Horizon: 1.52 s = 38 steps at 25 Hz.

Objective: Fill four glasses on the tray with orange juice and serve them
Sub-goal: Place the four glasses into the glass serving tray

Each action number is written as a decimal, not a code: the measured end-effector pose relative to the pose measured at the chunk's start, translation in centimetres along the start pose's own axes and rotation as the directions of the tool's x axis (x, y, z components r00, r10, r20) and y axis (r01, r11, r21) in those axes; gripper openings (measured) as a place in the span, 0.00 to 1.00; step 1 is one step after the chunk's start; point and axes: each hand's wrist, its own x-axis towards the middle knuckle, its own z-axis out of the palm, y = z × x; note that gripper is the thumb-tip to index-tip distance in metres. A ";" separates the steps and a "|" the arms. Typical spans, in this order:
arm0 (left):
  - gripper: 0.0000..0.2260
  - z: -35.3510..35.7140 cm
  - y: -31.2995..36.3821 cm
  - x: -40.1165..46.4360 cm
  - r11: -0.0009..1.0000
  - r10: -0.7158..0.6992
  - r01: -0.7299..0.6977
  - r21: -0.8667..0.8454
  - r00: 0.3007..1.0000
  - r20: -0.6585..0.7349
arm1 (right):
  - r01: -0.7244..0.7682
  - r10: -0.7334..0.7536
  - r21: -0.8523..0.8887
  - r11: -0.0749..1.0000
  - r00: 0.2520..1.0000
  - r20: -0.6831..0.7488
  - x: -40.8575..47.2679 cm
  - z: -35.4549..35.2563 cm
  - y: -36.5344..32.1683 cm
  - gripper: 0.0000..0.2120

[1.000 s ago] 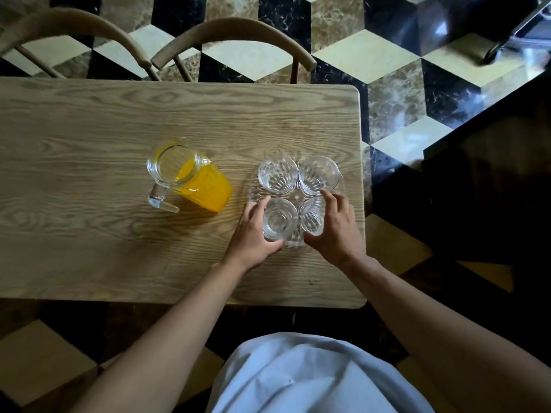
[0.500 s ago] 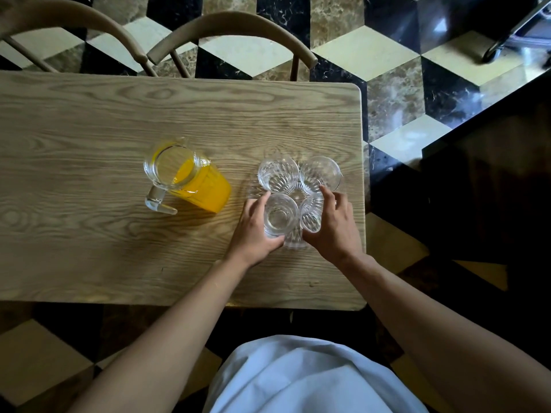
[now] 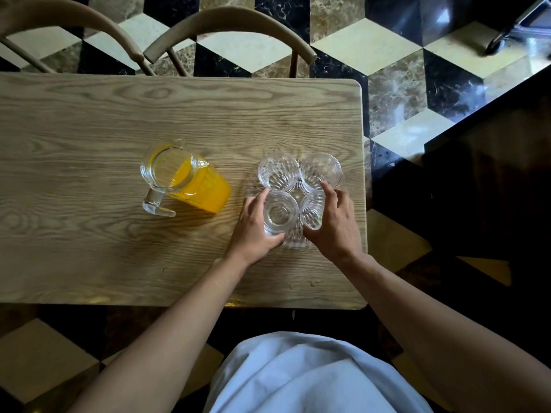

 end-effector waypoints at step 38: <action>0.48 0.5 0.6 -1.4 1.000 -0.020 0.019 -0.006 0.997 -0.072 | 0.048 -0.054 0.110 0.993 0.997 0.054 -1.9 -0.6 1.6 0.54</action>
